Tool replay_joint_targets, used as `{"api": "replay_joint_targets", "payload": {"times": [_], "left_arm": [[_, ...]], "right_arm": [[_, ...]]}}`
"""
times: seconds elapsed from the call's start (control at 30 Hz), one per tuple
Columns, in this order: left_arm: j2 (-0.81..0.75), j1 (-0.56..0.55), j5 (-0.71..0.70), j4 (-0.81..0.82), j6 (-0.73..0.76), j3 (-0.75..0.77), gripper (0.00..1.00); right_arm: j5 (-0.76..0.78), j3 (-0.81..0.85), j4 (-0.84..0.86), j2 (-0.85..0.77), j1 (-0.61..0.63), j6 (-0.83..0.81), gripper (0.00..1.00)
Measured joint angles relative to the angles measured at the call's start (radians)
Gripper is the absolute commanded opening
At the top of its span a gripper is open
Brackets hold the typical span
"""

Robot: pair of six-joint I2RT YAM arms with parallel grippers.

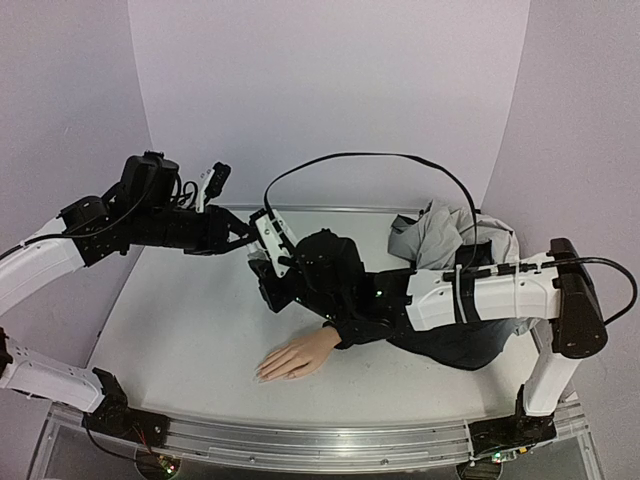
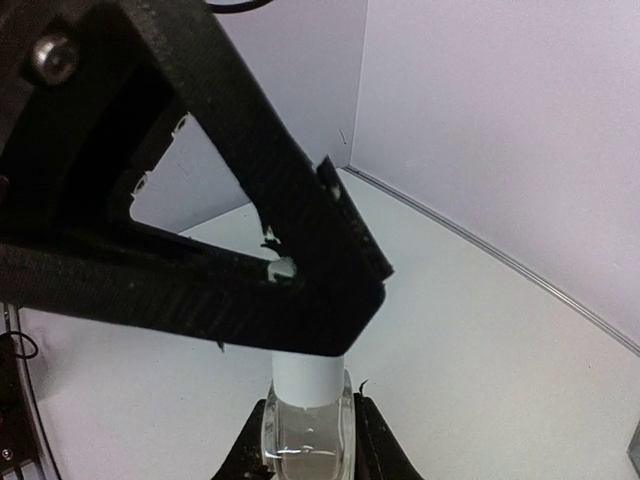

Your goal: Paint the nails

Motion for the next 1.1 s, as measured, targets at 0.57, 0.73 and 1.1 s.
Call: {"api": "replay_joint_targets", "payload": {"times": [0.57,0.73,1.1], "left_arm": [[0.054,0.018,0.186,0.046,0.197,-0.027,0.00],[0.054,0.000,0.460,0.142,0.325,-0.029,0.00],[0.063,-0.060,0.704,0.215,0.430,0.013,0.17]], "right_arm": [[-0.263,-0.089,-0.016,-0.071,-0.069,0.012,0.00],[-0.940,-0.252,0.151,-0.201,-0.220,0.128,0.00],[-1.239,-0.332,0.339,-0.266,-0.232,0.300,0.00]]}}
